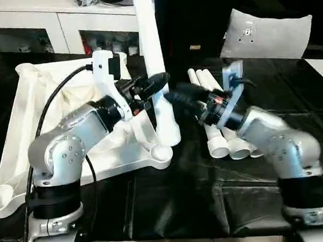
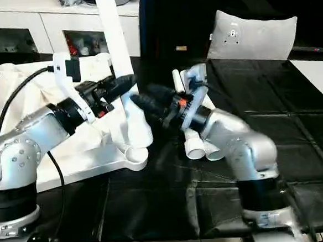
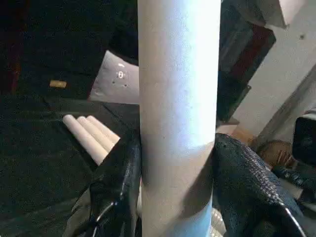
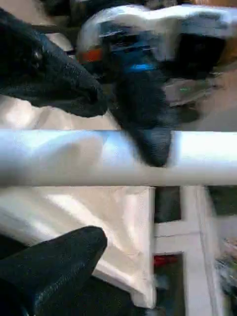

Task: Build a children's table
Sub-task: Pick table leg

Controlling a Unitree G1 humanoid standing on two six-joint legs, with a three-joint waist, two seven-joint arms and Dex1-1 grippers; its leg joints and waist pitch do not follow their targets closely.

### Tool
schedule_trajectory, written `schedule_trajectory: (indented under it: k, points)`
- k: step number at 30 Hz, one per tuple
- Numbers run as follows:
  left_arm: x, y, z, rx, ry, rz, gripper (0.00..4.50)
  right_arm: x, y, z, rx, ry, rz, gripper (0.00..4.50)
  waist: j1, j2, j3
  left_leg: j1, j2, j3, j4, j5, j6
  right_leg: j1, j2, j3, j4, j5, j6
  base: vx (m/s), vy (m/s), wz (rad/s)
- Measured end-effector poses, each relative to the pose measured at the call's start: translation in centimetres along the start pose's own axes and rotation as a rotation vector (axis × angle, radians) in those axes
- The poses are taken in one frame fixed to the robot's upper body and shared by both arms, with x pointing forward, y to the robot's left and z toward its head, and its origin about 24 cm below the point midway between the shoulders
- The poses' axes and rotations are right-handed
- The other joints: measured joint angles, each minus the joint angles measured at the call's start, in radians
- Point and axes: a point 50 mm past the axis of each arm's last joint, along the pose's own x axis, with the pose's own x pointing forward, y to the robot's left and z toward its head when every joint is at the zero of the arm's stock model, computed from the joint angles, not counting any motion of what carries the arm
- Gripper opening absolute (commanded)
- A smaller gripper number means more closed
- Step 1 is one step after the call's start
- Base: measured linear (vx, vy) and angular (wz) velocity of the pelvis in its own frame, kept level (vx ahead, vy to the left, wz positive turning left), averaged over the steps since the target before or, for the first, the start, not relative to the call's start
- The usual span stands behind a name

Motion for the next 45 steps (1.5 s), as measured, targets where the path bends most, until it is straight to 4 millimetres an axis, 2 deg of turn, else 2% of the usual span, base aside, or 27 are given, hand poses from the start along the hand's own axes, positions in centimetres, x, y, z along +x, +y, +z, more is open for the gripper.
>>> schedule_trajectory:
  k: [9, 10, 14, 15, 18, 21, 23, 25, 30, 31, 32, 34, 39, 42, 43, 45]
  points:
    - [0.7, -1.2, -0.3, 0.112, 0.058, -0.074, 1.84, 1.1, -0.1, -2.0, 0.002, 0.133, -0.031, 3.91, -0.001, 0.0, 0.0, 0.0, 0.0, 0.0, 0.0, 0.001, -0.001, -0.001, 0.0, 0.0, 0.0, 0.0, 0.0, 0.0, 0.0, 0.0]
    - [0.8, -1.2, -0.4, 0.122, 0.06, -0.075, 1.84, 1.2, -0.1, -2.0, 0.004, 0.134, -0.031, 3.61, -0.002, 0.0, 0.0, 0.0, 0.0, 0.0, 0.0, 0.001, -0.001, -0.001, 0.0, 0.0, 0.0, 0.0, 0.0, 0.0, 0.0, 0.0]
    - [0.9, -1.6, -0.4, 0.157, 0.068, -0.093, 1.84, 1.6, 0.2, -2.1, 0.016, 0.136, -0.023, 3.48, -0.001, 0.0, 0.0, 0.0, 0.0, 0.0, 0.0, 0.001, -0.001, -0.001, 0.0, 0.0, 0.0, 0.0, 0.0, 0.0, 0.0, 0.0]
    - [0.9, -1.7, -0.5, 0.159, 0.07, -0.101, 1.84, 1.7, 0.2, -2.2, 0.026, 0.142, -0.023, 3.18, -0.001, 0.0, 0.0, 0.0, 0.0, 0.0, 0.0, 0.001, -0.001, -0.001, 0.0, 0.0, 0.0, 0.0, 0.0, 0.0, 0.0, 0.0]
    - [1.1, -1.8, -0.6, 0.17, 0.077, -0.11, 1.84, 1.8, 0.3, -2.4, 0.038, 0.151, -0.017, 3.05, -0.001, -0.001, 0.0, 0.0, 0.0, 0.0, 0.0, 0.001, -0.001, -0.001, 0.0, 0.0, 0.0, 0.0, 0.0, 0.0, 0.0, 0.0]
    - [1.1, -1.9, -0.7, 0.181, 0.081, -0.117, 1.84, 1.8, 0.3, -2.6, 0.045, 0.159, -0.016, 2.68, -0.001, -0.001, 0.0, 0.0, 0.0, 0.0, 0.0, 0.001, -0.002, -0.001, 0.0, 0.0, 0.001, 0.0, 0.0, 0.0, 0.0, 0.0]
    - [1.1, -1.9, -0.7, 0.188, 0.083, -0.119, 1.84, 1.9, 0.3, -2.7, 0.052, 0.169, -0.011, 2.65, -0.002, -0.001, 0.0, 0.0, 0.0, 0.0, 0.0, 0.001, -0.002, -0.001, 0.0, 0.0, 0.001, 0.0, 0.0, 0.0, 0.0, 0.0]
    - [1.1, -1.9, -0.7, 0.189, 0.086, -0.122, 1.84, 1.9, 0.4, -2.8, 0.055, 0.179, -0.009, 2.3, -0.001, -0.001, 0.0, 0.0, 0.0, 0.0, 0.0, 0.001, -0.002, -0.001, 0.0, 0.0, 0.0, 0.0, 0.0, 0.0, 0.0, 0.0]
    - [1.2, -2.0, -0.7, 0.194, 0.087, -0.132, 1.84, 2.1, 0.6, -2.9, 0.057, 0.201, 0.001, 1.99, -0.002, -0.001, 0.0, 0.0, 0.0, 0.0, 0.0, 0.001, -0.002, -0.001, 0.0, 0.0, 0.001, 0.001, 0.0, 0.0, 0.0, 0.0]
    - [1.2, -2.0, -0.7, 0.195, 0.087, -0.132, 1.84, 2.2, 0.6, -2.8, 0.055, 0.202, 0.002, 1.98, -0.001, -0.001, 0.0, 0.0, 0.0, 0.0, 0.0, 0.001, -0.002, -0.001, 0.0, 0.0, 0.001, 0.001, 0.0, 0.0, 0.0, 0.0]
    - [1.2, -2.0, -0.6, 0.197, 0.088, -0.132, 1.84, 2.2, 0.6, -2.8, 0.053, 0.203, 0.002, 2.32, -0.001, -0.001, 0.0, 0.0, 0.0, 0.0, 0.0, 0.001, -0.002, -0.001, 0.0, 0.0, 0.001, 0.001, 0.0, 0.0, 0.0, 0.0]
    - [1.1, -2.0, -0.6, 0.199, 0.089, -0.137, 1.84, 2.2, 0.6, -2.9, 0.052, 0.205, -0.003, 2.65, -0.001, -0.001, 0.0, 0.0, 0.0, 0.0, 0.0, 0.001, -0.002, -0.001, 0.0, 0.0, 0.001, 0.001, 0.0, 0.0, 0.0, 0.0]
    - [1.1, -2.0, -0.6, 0.203, 0.084, -0.144, 1.84, 2.3, 0.4, -3.1, 0.063, 0.211, -0.031, 3.07, -0.002, -0.001, 0.0, 0.0, 0.0, 0.0, 0.0, 0.001, -0.002, -0.001, 0.0, 0.0, 0.001, 0.001, 0.0, 0.0, 0.0, 0.0]
    - [1.1, -2.0, -0.5, 0.206, 0.087, -0.151, 1.84, 2.3, 0.3, -3.2, 0.063, 0.213, -0.04, 3.11, -0.002, -0.001, 0.0, 0.0, 0.0, 0.0, 0.0, 0.001, -0.002, -0.001, 0.0, 0.0, 0.001, 0.001, 0.0, 0.0, 0.0, 0.0]
    - [1.1, -2.0, -0.5, 0.206, 0.088, -0.152, 1.84, 2.3, 0.3, -3.2, 0.064, 0.213, -0.04, 2.83, -0.001, -0.001, 0.0, 0.0, 0.0, 0.0, 0.0, 0.001, -0.002, -0.001, 0.0, 0.0, 0.001, 0.001, 0.0, 0.0, 0.0, 0.0]
    - [1.1, -2.0, -0.5, 0.208, 0.089, -0.152, 1.84, 2.3, 0.3, -3.2, 0.067, 0.213, -0.037, 2.79, -0.002, -0.001, 0.0, 0.0, 0.0, 0.0, 0.0, 0.001, -0.002, -0.001, 0.0, 0.0, 0.001, 0.001, 0.0, 0.0, 0.0, 0.0]
